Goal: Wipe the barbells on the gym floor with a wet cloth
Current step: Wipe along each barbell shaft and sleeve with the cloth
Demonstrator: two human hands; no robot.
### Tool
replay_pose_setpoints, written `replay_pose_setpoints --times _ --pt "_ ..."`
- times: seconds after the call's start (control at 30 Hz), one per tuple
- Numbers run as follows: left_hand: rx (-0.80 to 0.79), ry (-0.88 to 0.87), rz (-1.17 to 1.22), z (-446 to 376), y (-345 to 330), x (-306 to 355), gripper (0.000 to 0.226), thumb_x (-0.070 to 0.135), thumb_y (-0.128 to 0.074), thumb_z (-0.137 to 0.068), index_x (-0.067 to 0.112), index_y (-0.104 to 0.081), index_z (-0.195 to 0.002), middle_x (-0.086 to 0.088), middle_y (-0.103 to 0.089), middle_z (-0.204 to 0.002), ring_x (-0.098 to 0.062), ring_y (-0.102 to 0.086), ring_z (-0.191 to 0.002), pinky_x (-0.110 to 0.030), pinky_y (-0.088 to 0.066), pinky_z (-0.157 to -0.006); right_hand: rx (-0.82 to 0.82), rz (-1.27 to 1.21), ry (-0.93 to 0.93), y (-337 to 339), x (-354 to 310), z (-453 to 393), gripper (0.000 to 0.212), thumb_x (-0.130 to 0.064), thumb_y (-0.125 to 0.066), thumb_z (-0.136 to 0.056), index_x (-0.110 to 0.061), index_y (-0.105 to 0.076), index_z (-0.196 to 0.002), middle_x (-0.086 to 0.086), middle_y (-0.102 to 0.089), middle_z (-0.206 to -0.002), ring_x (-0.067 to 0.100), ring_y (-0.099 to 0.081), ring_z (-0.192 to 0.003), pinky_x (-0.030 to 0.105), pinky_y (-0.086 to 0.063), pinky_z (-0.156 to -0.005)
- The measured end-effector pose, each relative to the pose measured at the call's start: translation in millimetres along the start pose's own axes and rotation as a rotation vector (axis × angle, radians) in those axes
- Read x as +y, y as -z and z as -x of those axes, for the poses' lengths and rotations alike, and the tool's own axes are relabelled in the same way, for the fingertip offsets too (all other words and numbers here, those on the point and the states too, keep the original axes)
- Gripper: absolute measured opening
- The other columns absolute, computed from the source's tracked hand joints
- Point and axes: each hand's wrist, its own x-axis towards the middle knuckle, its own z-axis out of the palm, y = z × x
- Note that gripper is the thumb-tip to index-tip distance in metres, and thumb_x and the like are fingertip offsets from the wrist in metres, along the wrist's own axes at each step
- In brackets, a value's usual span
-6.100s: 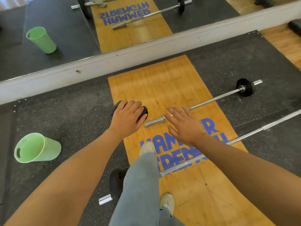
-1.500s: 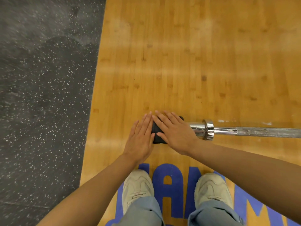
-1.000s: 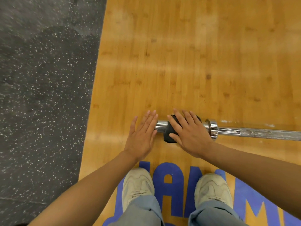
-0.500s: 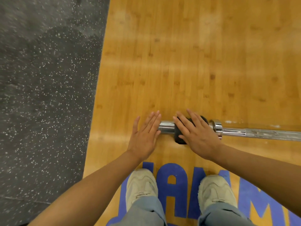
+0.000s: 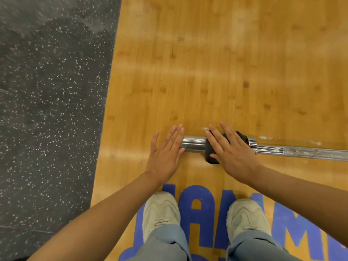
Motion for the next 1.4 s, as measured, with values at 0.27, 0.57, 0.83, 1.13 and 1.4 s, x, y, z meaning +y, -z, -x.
replay_pose_setpoints --times 0.27,0.57,0.83,1.13,1.4 --pt "-0.025 -0.005 0.020 -3 4 -4 0.054 0.039 -0.009 -0.108 0.011 -0.022 -0.153 0.000 -0.030 -0.159 -0.011 -0.024 -0.147 -0.044 -0.007 -0.118 -0.028 -0.060 -0.006 0 -29 -33 0.069 -0.045 -0.023 -0.100 0.001 -0.026 -0.151 0.022 -0.035 -0.156 0.043 -0.033 -0.143 0.051 -0.035 -0.113" --pt "0.018 0.012 -0.004 3 -1 -2 0.053 0.037 -0.013 -0.108 0.010 -0.023 -0.153 0.000 -0.027 -0.159 -0.012 -0.024 -0.146 -0.043 -0.006 -0.117 0.039 -0.091 -0.062 -4 -21 1 0.053 -0.025 -0.015 -0.108 0.003 -0.021 -0.152 0.027 -0.026 -0.158 0.044 -0.036 -0.142 0.054 -0.031 -0.116" --pt "0.037 -0.019 -0.062 4 -3 -5 0.052 0.032 -0.007 -0.109 0.008 -0.020 -0.153 -0.001 -0.023 -0.161 -0.013 -0.021 -0.147 -0.043 -0.011 -0.117 0.030 -0.149 -0.034 0 -44 -40 0.061 -0.040 -0.026 -0.103 -0.013 -0.016 -0.156 0.021 -0.029 -0.159 0.043 -0.046 -0.133 0.053 -0.039 -0.111" --pt "0.106 -0.066 -0.147 3 -6 -2 0.050 0.027 -0.010 -0.108 0.008 -0.020 -0.153 -0.005 -0.025 -0.161 -0.016 -0.021 -0.148 -0.042 -0.011 -0.118 0.012 -0.011 -0.099 0 -29 -10 0.056 -0.031 -0.031 -0.101 0.000 -0.029 -0.147 0.033 -0.040 -0.148 0.048 -0.037 -0.140 0.053 -0.022 -0.116" --pt "0.135 -0.157 -0.191 -2 -4 -5 0.050 0.026 -0.012 -0.109 0.005 -0.025 -0.152 -0.007 -0.027 -0.160 -0.019 -0.022 -0.148 -0.040 -0.008 -0.120 0.059 -0.044 0.017 -2 -3 7 0.057 -0.033 -0.027 -0.104 -0.004 -0.024 -0.153 0.025 -0.034 -0.155 0.042 -0.040 -0.140 0.051 -0.033 -0.115"
